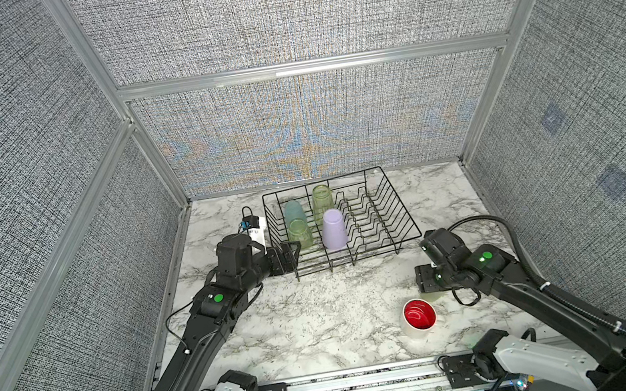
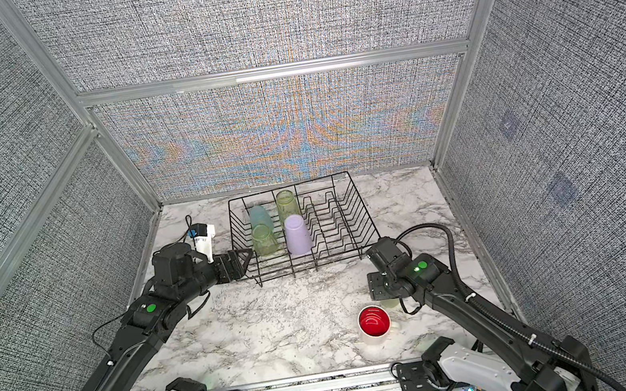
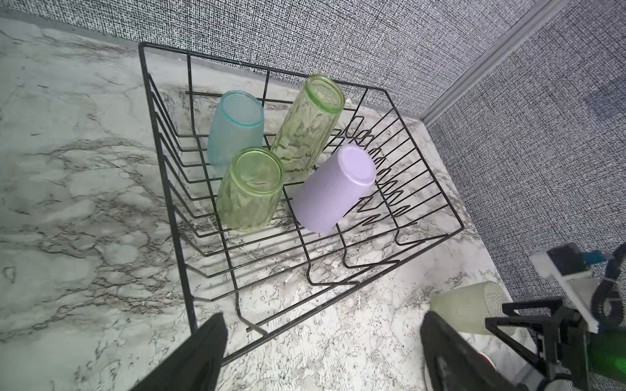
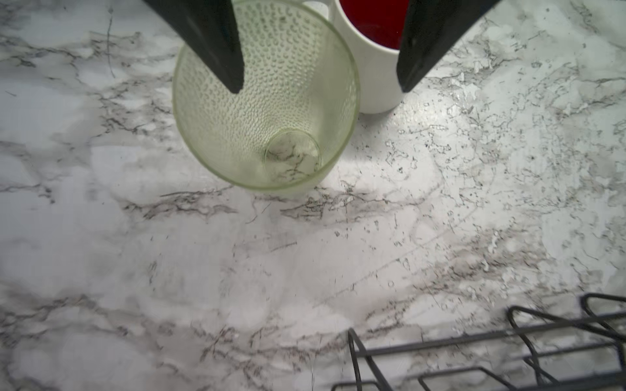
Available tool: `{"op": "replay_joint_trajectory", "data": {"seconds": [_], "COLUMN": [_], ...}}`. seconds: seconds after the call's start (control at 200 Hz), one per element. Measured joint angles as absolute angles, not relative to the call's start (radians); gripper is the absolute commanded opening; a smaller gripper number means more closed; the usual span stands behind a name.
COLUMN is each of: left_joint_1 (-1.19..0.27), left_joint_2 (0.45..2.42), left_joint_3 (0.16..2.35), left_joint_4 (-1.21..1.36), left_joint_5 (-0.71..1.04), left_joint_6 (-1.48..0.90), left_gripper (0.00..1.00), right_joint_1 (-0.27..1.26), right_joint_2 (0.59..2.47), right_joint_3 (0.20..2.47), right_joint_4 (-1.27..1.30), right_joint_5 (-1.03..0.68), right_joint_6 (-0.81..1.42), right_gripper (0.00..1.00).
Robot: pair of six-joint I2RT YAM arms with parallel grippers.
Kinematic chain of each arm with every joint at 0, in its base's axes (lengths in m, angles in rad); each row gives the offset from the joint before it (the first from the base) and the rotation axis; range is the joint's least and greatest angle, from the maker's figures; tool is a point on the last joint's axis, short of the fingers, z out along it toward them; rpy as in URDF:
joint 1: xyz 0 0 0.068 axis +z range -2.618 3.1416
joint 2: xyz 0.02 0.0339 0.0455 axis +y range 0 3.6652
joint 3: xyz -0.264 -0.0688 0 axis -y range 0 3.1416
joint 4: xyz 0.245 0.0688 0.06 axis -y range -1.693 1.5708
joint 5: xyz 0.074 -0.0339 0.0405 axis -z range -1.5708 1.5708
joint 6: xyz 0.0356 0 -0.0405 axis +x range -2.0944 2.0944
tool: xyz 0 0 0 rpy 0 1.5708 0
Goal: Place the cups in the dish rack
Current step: 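Lower the right gripper over the pale green cup beside the white mug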
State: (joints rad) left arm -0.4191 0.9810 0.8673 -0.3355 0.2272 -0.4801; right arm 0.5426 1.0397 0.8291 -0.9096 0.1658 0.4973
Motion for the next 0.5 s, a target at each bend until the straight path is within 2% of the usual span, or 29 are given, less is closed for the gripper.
{"op": "replay_joint_trajectory", "data": {"seconds": [0.095, 0.37, 0.5], "left_joint_1": [-0.419, -0.419, -0.419], "left_joint_2": [1.002, 1.009, 1.007], "left_joint_3": [0.876, 0.889, 0.885], "left_joint_4": [-0.327, -0.315, -0.316], "left_joint_5": [0.227, 0.211, 0.212], "left_joint_6": [-0.499, -0.519, -0.525], "left_gripper": [0.9, 0.91, 0.91], "right_joint_1": [0.538, 0.537, 0.537], "right_joint_2": [1.104, 1.209, 1.181], "right_joint_3": [0.825, 0.85, 0.859], "right_joint_4": [-0.9, -0.868, -0.862], "right_joint_5": [0.144, 0.141, 0.157], "right_joint_6": [0.496, 0.462, 0.46], "right_gripper": [0.56, 0.11, 0.07]}}
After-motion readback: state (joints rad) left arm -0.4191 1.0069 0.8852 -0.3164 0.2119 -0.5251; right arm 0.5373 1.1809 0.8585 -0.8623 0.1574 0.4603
